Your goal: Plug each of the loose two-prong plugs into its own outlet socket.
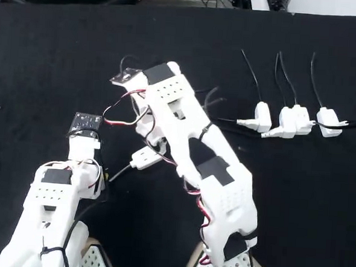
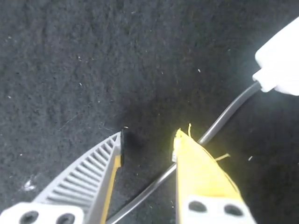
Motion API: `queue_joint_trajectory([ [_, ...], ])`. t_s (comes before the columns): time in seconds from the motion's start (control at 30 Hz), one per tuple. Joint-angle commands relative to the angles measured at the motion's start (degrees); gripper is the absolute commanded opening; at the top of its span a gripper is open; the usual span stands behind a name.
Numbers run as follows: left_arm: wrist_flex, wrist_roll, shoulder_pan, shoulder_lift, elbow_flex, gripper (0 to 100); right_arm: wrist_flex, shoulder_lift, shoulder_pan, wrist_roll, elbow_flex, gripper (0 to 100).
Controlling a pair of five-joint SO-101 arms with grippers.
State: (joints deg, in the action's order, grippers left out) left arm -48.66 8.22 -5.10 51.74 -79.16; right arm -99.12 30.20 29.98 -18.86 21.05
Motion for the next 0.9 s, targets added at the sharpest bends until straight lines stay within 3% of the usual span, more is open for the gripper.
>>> queue_joint_trajectory([
  [0.0, -0.35, 0.70, 0.75, 0.79, 0.13, 19, -1.32, -0.84, -0.79, -0.44, 0.48, 1.1],
  [0.3, -0.35, 0.70, 0.75, 0.79, 0.13, 19, -0.18, -0.48, -0.35, 6.15, 0.04, 1.1],
  [0.87, -0.35, 0.70, 0.75, 0.79, 0.13, 19, -0.18, -0.40, 0.53, 7.30, 0.57, 1.1],
])
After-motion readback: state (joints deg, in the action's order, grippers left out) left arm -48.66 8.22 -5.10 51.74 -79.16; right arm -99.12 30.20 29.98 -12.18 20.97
